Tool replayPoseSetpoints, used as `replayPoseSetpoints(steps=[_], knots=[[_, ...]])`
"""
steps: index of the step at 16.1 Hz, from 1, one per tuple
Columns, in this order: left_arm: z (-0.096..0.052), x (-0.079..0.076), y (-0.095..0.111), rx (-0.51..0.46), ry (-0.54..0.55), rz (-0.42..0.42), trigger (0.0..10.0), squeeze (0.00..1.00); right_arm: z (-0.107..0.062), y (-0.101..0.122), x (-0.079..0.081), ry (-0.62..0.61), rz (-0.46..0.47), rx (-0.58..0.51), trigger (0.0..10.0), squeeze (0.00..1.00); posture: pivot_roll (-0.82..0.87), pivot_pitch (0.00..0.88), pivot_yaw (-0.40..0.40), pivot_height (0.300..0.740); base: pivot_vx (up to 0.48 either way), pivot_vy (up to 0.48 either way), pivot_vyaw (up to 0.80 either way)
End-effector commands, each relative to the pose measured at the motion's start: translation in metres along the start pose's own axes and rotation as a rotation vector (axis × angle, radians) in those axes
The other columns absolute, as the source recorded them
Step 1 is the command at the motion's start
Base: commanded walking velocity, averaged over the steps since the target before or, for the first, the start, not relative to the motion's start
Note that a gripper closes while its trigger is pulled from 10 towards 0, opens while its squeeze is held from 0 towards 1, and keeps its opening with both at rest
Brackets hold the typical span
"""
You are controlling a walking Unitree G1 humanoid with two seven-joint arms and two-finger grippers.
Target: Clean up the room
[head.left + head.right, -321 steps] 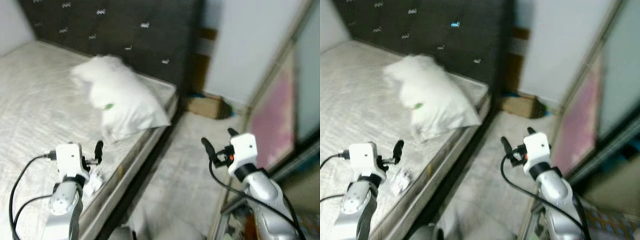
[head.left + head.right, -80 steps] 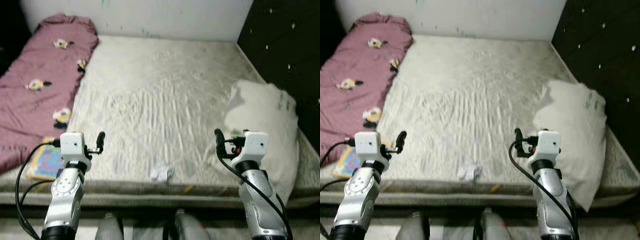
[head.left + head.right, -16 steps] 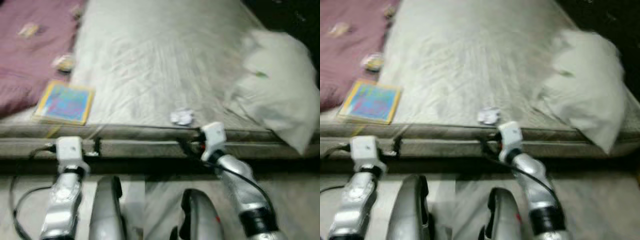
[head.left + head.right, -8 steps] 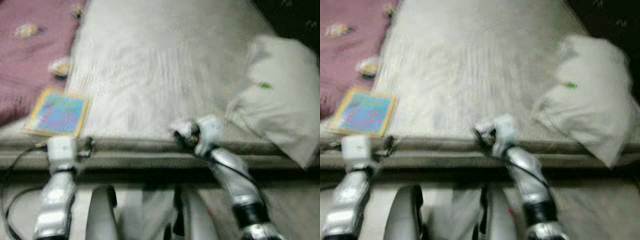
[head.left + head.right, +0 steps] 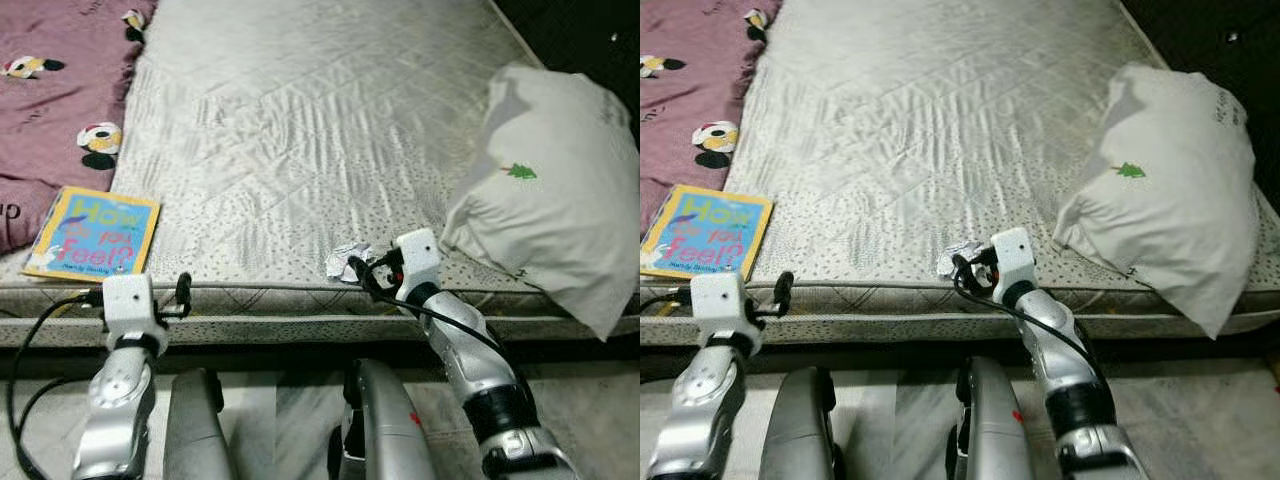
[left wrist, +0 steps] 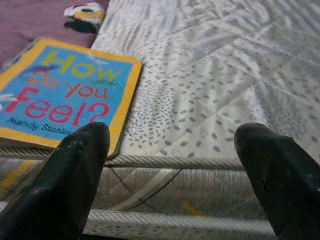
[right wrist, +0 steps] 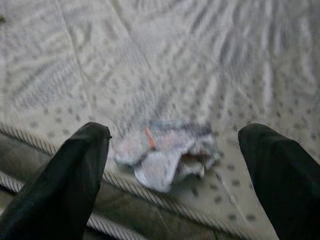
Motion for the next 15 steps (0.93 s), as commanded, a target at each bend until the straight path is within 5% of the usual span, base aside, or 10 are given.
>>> replayPoseSetpoints(steps=[1,8,15], knots=[[-0.007,0.006,-0.003,0.019,0.003,0.002,10.0,0.00,0.005,-0.007,0.001,0.013,-0.016,0.051,10.0,0.00,0.10,0.170,-0.105,0.572,0.000,0.000,0.00],[-0.032,0.018,0.000,0.045,0.010,0.040,10.0,0.00,0.039,0.012,0.007,-0.091,0.066,0.038,10.0,0.00,0.19,0.257,-0.103,0.572,0.000,0.000,0.00],[-0.034,0.017,0.005,0.060,-0.005,0.055,10.0,0.00,0.041,0.006,-0.013,-0.327,0.069,0.106,10.0,0.00,0.21,0.261,-0.097,0.572,0.000,0.000,0.00]])
Point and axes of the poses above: a point about 5 cm out from each wrist's last joint towards the gripper, its own z axis pointing out of the wrist towards the gripper, its own y axis along the axis of the wrist's last joint, x = y × z, the point moved 2 cm from there along z, pointing out of the wrist towards the gripper, and after that the axes turned 9 degrees about z, right-handed, at the moved point
